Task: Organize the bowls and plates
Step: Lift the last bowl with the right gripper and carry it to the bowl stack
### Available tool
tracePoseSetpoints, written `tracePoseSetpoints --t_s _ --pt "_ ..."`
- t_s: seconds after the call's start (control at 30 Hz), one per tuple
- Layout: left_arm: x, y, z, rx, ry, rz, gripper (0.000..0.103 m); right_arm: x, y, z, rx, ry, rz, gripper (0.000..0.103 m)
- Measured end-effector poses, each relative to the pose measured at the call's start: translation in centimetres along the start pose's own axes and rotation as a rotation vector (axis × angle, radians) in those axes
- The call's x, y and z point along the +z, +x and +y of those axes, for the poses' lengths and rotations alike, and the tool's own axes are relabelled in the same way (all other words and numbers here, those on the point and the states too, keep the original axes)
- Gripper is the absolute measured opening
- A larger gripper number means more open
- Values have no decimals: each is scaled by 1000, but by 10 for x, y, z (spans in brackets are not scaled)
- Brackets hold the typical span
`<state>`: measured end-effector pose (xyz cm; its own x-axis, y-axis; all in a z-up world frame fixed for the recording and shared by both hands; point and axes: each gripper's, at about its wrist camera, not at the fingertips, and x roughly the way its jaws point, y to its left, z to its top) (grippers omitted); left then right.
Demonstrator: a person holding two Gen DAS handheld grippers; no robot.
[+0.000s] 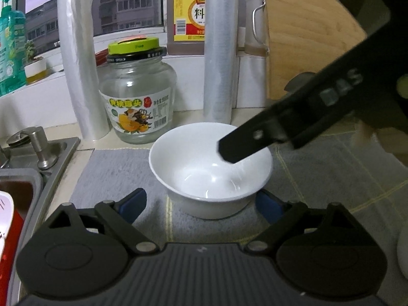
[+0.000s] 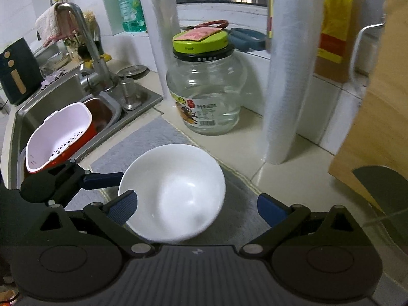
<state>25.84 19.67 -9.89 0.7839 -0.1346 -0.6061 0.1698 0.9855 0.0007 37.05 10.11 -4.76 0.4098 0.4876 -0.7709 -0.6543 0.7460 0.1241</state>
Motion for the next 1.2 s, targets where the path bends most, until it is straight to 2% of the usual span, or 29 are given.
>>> tracePoseSetpoints --t_s 0.07,0.13,0.4,0.6,0.77,1.2 --pt "0 1 1 -11 0 1 90 2 5 -2 10 -4 4 94" --pt "1 1 1 -20 -1 1 88 5 11 -4 22 -3 18 82" --pt "2 2 4 -41 4 -4 87 9 28 -8 37 -1 30 65" --pt "2 3 4 -50 12 -8 87 14 33 -10 42 6 16 64" --pt "3 4 5 -52 19 -11 87 16 36 -10 56 14 11 59" --pt "4 1 2 -64 39 -21 86 15 33 -5 45 -4 14 59"
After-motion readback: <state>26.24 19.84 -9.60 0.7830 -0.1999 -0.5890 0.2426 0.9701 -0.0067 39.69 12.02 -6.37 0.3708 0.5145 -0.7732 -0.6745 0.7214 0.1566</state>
